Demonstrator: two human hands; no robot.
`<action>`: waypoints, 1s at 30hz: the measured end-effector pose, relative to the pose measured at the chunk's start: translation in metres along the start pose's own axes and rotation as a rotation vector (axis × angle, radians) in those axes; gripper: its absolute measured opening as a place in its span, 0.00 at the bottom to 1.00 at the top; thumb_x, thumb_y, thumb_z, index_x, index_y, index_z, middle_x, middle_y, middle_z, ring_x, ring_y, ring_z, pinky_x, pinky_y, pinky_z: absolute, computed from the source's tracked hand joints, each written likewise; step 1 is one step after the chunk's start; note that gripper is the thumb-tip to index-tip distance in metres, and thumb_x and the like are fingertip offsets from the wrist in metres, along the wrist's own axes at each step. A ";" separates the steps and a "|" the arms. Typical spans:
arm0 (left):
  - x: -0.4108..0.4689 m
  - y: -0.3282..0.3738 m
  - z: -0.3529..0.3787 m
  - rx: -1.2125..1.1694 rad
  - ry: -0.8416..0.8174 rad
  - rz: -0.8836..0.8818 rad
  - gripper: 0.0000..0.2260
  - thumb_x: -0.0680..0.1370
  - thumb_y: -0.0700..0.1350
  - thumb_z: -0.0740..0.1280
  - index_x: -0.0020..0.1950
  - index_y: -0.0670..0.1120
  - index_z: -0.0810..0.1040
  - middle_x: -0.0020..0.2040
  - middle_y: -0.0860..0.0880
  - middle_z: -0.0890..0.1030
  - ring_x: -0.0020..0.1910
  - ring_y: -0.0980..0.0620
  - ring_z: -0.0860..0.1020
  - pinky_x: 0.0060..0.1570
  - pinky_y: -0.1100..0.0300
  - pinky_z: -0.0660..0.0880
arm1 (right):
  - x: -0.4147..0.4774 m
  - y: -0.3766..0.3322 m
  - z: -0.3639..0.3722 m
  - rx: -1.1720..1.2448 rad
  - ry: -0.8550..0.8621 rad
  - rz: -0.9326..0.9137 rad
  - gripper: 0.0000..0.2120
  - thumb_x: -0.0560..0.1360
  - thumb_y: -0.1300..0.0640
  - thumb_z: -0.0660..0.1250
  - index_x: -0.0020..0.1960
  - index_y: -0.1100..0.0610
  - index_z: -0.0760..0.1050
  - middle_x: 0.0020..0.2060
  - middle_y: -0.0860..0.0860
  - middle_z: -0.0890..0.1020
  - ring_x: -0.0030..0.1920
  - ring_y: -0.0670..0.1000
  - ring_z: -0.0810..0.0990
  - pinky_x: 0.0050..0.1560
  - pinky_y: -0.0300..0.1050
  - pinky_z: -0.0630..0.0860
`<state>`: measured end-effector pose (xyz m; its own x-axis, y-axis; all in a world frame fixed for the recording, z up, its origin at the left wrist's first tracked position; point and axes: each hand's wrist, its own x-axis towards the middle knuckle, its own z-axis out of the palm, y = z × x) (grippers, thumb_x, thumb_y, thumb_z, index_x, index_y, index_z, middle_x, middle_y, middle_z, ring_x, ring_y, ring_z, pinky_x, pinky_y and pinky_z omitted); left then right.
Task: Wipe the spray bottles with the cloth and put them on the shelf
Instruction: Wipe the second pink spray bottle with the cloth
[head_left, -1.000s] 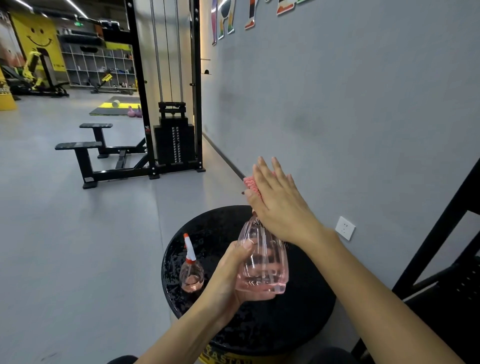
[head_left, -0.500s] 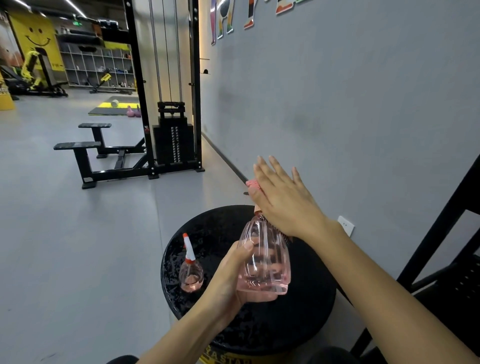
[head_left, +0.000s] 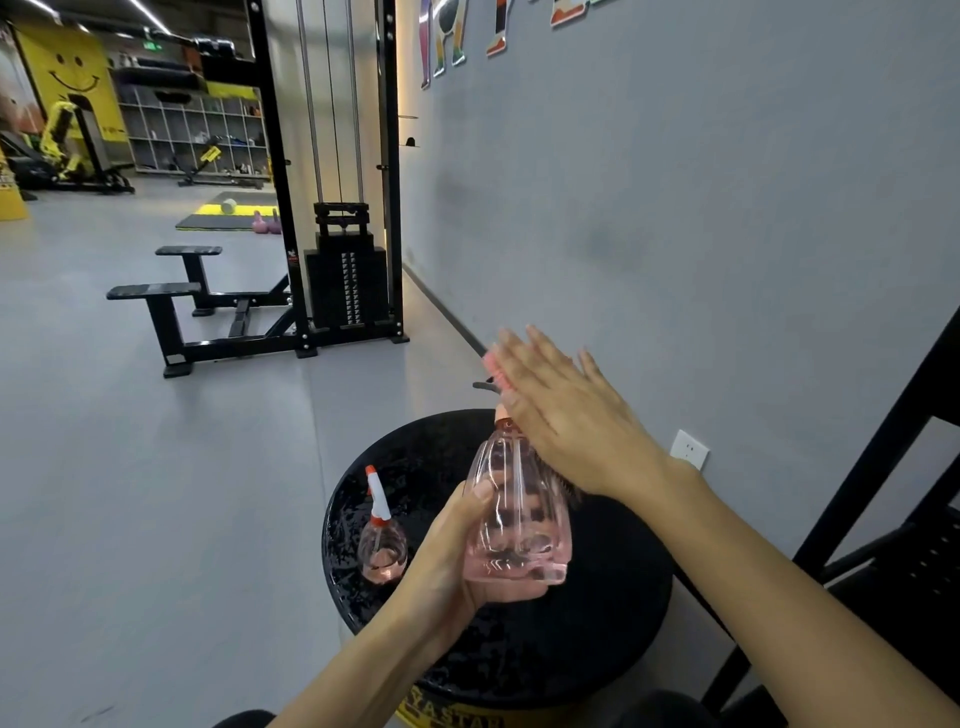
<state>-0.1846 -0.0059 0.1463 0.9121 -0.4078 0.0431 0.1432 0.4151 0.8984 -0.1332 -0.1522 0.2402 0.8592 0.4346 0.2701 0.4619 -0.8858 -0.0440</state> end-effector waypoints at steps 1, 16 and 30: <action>0.000 -0.001 0.001 0.000 -0.002 -0.004 0.27 0.69 0.63 0.68 0.64 0.52 0.75 0.61 0.42 0.81 0.56 0.38 0.81 0.46 0.45 0.81 | 0.002 0.003 -0.001 -0.015 0.009 0.031 0.27 0.81 0.41 0.37 0.78 0.46 0.39 0.77 0.40 0.38 0.75 0.41 0.32 0.76 0.55 0.35; 0.000 -0.003 0.007 0.042 -0.009 -0.037 0.37 0.62 0.68 0.74 0.65 0.51 0.74 0.60 0.43 0.81 0.56 0.40 0.82 0.45 0.45 0.80 | 0.006 0.001 0.004 0.041 0.059 0.224 0.31 0.80 0.39 0.36 0.78 0.52 0.36 0.77 0.46 0.36 0.75 0.45 0.30 0.76 0.53 0.33; -0.003 0.000 0.008 0.013 -0.034 -0.045 0.36 0.62 0.68 0.74 0.65 0.52 0.75 0.62 0.42 0.80 0.56 0.38 0.81 0.45 0.46 0.81 | -0.001 -0.001 0.007 0.128 0.087 0.230 0.31 0.80 0.40 0.38 0.78 0.53 0.36 0.77 0.47 0.35 0.75 0.45 0.31 0.75 0.48 0.34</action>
<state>-0.1903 -0.0110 0.1501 0.8910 -0.4537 0.0169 0.1790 0.3852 0.9053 -0.1328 -0.1506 0.2334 0.9250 0.2040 0.3207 0.2859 -0.9293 -0.2336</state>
